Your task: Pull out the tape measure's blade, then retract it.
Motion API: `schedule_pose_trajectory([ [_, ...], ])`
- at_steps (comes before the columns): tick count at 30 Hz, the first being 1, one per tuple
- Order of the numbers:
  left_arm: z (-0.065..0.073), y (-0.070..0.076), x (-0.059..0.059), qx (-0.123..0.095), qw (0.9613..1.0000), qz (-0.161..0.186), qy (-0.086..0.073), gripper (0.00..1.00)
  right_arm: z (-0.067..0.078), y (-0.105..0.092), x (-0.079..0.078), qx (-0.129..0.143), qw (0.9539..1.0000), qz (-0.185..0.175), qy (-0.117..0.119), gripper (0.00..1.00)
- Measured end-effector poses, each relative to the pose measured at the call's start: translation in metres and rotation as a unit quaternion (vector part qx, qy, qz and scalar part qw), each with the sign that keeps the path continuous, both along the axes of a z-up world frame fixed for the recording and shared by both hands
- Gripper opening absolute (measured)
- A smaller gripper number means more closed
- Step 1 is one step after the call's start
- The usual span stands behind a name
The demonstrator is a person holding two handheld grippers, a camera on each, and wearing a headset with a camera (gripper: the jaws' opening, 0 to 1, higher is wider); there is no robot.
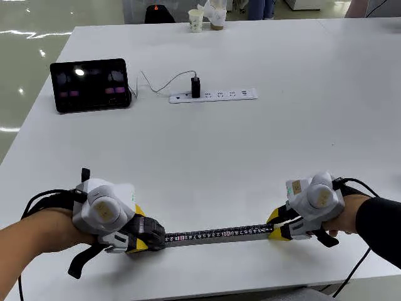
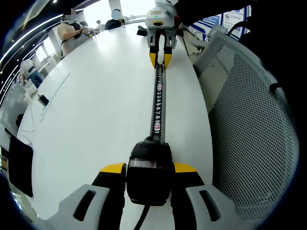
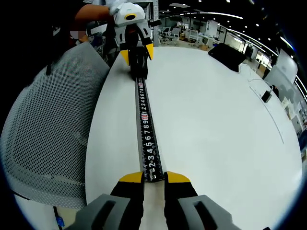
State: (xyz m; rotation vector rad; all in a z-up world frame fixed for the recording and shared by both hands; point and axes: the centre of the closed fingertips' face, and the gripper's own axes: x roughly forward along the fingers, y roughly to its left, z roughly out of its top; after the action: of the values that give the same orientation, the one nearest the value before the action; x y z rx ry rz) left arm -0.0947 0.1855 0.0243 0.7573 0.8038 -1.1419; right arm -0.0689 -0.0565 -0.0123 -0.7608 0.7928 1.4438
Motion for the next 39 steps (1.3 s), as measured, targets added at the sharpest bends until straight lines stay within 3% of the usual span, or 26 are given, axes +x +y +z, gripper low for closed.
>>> schedule_pose_trajectory([
  [17,0.004,0.007,0.0,0.001,1.0,0.006,0.004,0.31,0.004,-0.001,0.0,-0.014,0.9995,0.023,-0.018,0.13],
  [24,0.008,0.011,0.002,-0.012,0.9996,0.026,0.007,0.37,0.012,0.0,0.002,-0.004,0.9996,0.015,-0.023,0.16],
  [30,0.01,0.012,0.003,-0.025,0.9986,0.044,0.013,0.43,0.017,-0.006,0.006,0.006,0.9995,-0.021,-0.021,0.21],
  [33,0.012,0.011,0.001,-0.042,0.9971,0.062,0.018,0.46,0.02,-0.007,0.006,0.012,0.999,-0.039,-0.019,0.24],
  [35,0.016,0.004,-0.003,-0.082,0.992,0.089,0.037,0.51,0.022,-0.009,0.006,0.017,0.9984,-0.05,-0.019,0.26],
  [36,0.019,0.003,-0.003,-0.099,0.9891,0.102,0.039,0.56,0.023,-0.01,0.006,0.02,0.9979,-0.058,-0.018,0.27],
  [39,0.018,0.009,-0.004,-0.097,0.9882,0.113,0.037,0.6,0.026,-0.013,0.008,0.031,0.9963,-0.078,-0.018,0.29],
])
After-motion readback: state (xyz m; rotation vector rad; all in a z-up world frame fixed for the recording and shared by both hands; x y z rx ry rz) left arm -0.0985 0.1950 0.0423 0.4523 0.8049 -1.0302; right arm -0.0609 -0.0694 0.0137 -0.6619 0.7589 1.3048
